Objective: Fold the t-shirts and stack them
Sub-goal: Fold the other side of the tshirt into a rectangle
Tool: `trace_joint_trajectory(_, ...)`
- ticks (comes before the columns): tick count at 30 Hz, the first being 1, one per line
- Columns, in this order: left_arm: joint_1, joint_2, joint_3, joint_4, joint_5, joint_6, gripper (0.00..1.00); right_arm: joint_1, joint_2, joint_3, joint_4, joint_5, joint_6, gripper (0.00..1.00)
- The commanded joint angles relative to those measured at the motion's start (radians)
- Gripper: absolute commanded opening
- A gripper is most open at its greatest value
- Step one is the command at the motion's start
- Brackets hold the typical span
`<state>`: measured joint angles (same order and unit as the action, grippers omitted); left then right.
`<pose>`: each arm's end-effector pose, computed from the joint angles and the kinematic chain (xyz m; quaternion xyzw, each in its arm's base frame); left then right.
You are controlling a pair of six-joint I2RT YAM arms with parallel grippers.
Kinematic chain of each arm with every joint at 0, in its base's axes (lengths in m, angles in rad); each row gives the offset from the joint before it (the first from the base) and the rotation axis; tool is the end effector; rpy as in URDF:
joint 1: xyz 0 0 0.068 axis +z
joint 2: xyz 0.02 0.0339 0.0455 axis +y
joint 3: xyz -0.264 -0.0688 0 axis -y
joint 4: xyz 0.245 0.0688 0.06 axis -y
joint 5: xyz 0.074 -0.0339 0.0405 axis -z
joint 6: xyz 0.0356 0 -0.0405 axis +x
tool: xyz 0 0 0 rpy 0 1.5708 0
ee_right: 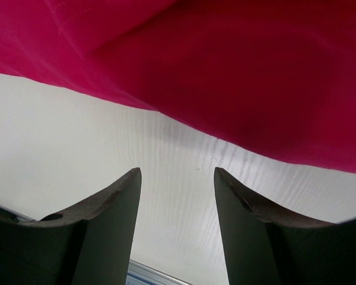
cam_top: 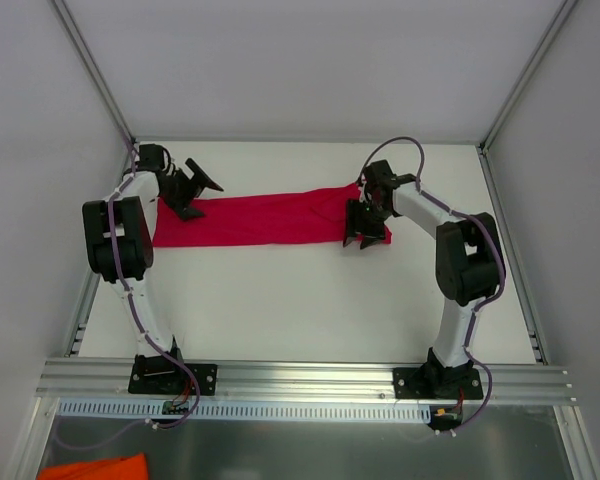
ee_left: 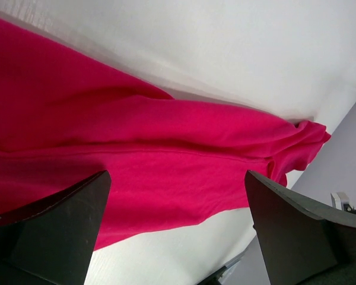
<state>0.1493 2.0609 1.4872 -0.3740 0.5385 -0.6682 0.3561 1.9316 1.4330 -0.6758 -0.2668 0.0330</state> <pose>0.4414 0.0479 0.1789 -0.2899 0.8744 -0.3205 0.2206 0.3706 0.1479 0.1961 -0.1821 0.9548 0.1657 0.1663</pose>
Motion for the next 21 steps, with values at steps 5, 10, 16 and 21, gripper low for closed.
trace_joint_trajectory(5, -0.013, -0.033, 0.065, -0.027, 0.015, 0.073, 0.99, 0.009, -0.02, 0.027, 0.008, 0.018, -0.022, 0.56)
trace_joint_trajectory(10, -0.02, -0.051, 0.161, -0.011, 0.087, 0.071, 0.99, 0.009, -0.04, 0.107, -0.06, 0.044, -0.024, 0.56)
trace_joint_trajectory(16, -0.068, 0.042, 0.292, -0.04, 0.247, 0.116, 0.99, 0.009, -0.08, 0.024, 0.05, 0.034, -0.01, 0.45)
trace_joint_trajectory(21, -0.14, 0.082, 0.289, -0.048, 0.29, 0.139, 0.71, 0.01, 0.025, 0.141, 0.081, -0.012, 0.002, 0.38)
